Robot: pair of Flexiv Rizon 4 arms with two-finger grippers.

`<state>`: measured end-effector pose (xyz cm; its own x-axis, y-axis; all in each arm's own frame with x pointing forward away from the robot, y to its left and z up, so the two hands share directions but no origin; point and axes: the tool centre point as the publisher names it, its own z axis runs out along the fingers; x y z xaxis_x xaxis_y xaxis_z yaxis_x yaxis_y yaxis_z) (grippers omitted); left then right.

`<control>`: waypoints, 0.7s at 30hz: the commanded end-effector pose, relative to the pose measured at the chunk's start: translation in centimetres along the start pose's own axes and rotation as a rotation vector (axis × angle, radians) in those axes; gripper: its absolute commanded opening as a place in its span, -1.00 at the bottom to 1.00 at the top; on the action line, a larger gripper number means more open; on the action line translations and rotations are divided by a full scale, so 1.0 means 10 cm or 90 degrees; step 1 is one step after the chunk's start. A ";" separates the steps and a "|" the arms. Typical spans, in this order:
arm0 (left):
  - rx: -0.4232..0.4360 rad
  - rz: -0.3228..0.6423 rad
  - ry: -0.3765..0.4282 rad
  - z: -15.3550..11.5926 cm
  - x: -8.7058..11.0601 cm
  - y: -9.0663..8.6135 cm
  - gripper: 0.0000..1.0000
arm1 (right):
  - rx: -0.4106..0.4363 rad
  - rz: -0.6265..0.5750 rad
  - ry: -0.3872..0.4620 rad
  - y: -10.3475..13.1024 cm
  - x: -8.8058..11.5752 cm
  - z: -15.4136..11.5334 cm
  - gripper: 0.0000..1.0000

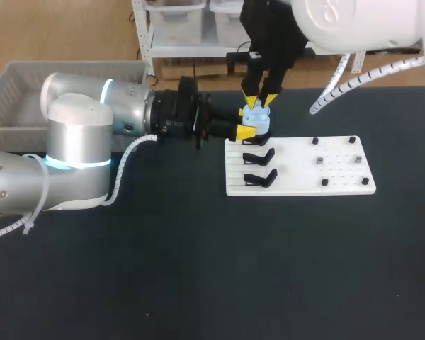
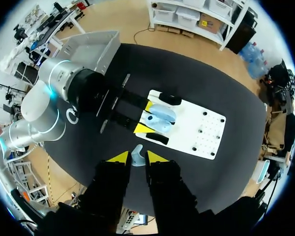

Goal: Pick up each earbud case from the left stands, insert the matching earbuds, close the lid, and place the case in the box.

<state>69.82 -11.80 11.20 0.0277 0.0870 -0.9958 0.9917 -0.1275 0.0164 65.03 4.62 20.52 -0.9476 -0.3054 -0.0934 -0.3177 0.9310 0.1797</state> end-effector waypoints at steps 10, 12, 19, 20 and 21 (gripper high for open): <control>-0.003 0.002 -0.001 0.00 0.01 -0.01 -1.00 | 0.002 -0.034 0.043 0.03 -0.08 0.25 -1.00; -0.003 0.002 -0.001 0.00 0.01 -0.01 -1.00 | 0.016 -0.036 0.046 0.02 -0.09 0.27 -1.00; -0.003 0.002 -0.001 0.00 0.01 -0.01 -1.00 | 0.019 -0.034 0.048 -0.04 -0.13 0.32 -1.00; -0.003 0.002 -0.001 0.00 0.01 -0.01 -1.00 | 0.020 -0.033 0.048 -0.04 -0.14 0.32 -1.00; -0.003 0.002 -0.001 0.00 0.01 -0.01 -1.00 | 0.021 -0.032 0.048 -0.05 -0.14 0.32 -1.00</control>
<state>69.81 -11.80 11.20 0.0276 0.0870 -0.9958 0.9917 -0.1275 0.0164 66.37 5.25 17.47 -0.9304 -0.3652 -0.0309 -0.3657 0.9196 0.1432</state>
